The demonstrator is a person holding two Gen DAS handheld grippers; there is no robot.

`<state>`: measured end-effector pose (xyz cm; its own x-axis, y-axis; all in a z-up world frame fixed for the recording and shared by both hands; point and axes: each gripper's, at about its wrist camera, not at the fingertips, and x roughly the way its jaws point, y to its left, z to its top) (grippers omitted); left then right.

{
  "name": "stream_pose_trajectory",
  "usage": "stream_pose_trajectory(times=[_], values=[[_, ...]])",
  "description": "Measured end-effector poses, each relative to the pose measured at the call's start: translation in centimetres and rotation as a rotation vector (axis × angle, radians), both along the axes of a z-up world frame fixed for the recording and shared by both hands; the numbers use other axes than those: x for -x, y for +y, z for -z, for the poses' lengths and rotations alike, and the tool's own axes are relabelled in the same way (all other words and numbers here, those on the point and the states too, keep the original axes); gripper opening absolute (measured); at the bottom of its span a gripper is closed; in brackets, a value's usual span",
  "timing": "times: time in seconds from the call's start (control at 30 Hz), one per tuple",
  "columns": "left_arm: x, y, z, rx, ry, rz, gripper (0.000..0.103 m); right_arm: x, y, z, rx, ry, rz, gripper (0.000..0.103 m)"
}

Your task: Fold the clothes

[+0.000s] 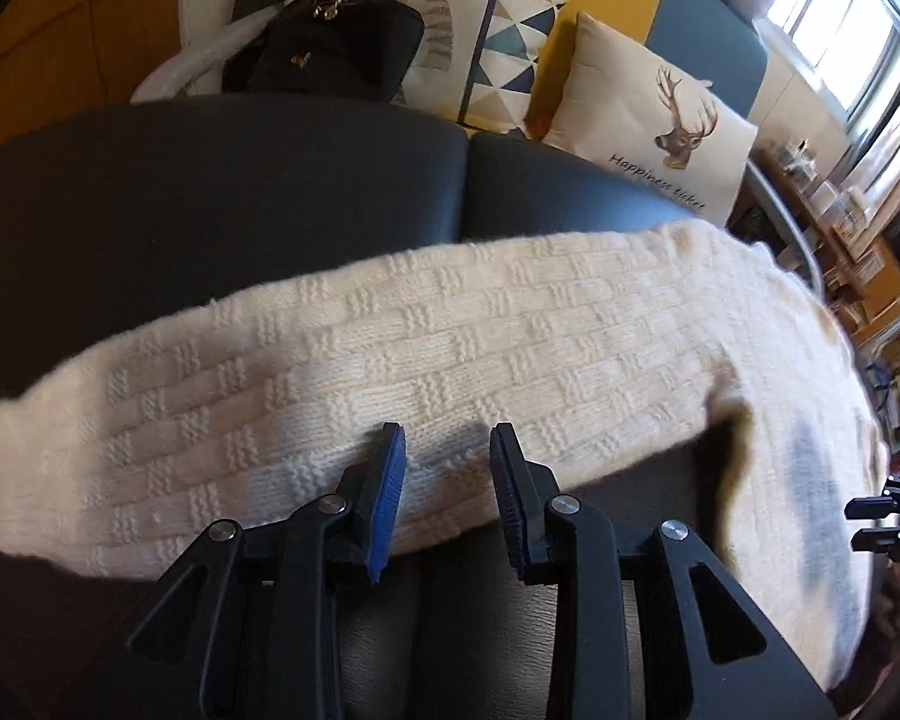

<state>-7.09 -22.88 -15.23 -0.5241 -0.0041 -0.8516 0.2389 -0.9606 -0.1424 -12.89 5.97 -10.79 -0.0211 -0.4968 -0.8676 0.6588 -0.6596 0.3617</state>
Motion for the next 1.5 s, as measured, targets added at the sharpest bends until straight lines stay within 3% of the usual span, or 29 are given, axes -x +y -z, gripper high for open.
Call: stream_pose_trajectory(times=[0.1, 0.17, 0.23, 0.3, 0.4, 0.57, 0.67, 0.8, 0.93, 1.0, 1.03, 1.07, 1.1, 1.17, 1.3, 1.5], values=[[1.1, 0.2, 0.0, 0.167, -0.004, 0.004, 0.024, 0.3, -1.9, 3.0, -0.035, -0.091, 0.032, 0.034], [1.8, -0.2, 0.0, 0.257, -0.006, -0.006, 0.024, -0.2, -3.4, 3.4, -0.012, -0.061, 0.032, 0.036], [2.6, -1.4, -0.1, 0.320, -0.019, -0.043, 0.024, -1.2, -4.7, 3.4, -0.060, -0.012, -0.012, 0.037], [2.7, -3.6, -0.6, 0.264, -0.036, -0.081, 0.024, -1.6, -5.2, 3.3, -0.109, 0.008, -0.059, 0.037], [0.5, -5.1, -2.4, 0.201, 0.008, -0.133, 0.024, -1.2, -5.1, 2.6, -0.146, 0.009, -0.043, 0.031], [-4.0, -5.7, -4.2, 0.063, 0.073, -0.157, 0.025, -1.2, -8.0, -0.3, -0.001, 0.082, -0.075, 0.032], [-7.0, -9.2, -3.4, -0.068, 0.063, -0.268, 0.025, -0.7, -11.0, 0.4, 0.001, 0.083, -0.066, 0.032], [-12.0, -15.0, -3.0, -0.197, 0.073, -0.444, 0.025, -0.5, -13.5, 2.4, 0.062, -0.001, -0.053, 0.032], [-15.3, -19.7, -3.0, -0.203, 0.068, -0.527, 0.026, -1.3, -15.1, 4.3, 0.050, -0.023, -0.049, 0.033], [-15.3, -21.1, -3.0, -0.196, 0.068, -0.520, 0.030, -1.2, -14.8, 4.8, 0.075, -0.037, -0.023, 0.033], [-15.2, -21.6, -3.1, -0.189, 0.069, -0.514, 0.036, -1.0, -14.5, 5.0, 0.090, -0.049, -0.008, 0.033], [-14.8, -22.0, -3.0, -0.181, 0.067, -0.503, 0.047, -1.1, -14.3, 4.9, 0.099, -0.055, 0.004, 0.033], [-14.1, -22.1, -2.8, -0.169, 0.062, -0.486, 0.048, -1.2, -14.0, 4.8, 0.107, -0.060, 0.015, 0.033], [-12.4, -22.2, -2.4, -0.142, 0.047, -0.441, 0.048, -1.2, -13.9, 4.6, 0.110, -0.067, 0.024, 0.033], [-9.8, -21.5, -1.5, -0.009, -0.042, -0.337, 0.048, -1.3, -13.7, 4.6, 0.114, -0.066, 0.036, 0.033], [-9.1, -21.2, -1.1, 0.009, -0.013, -0.298, 0.052, -1.3, -14.1, 4.9, 0.112, -0.059, 0.050, 0.033]])
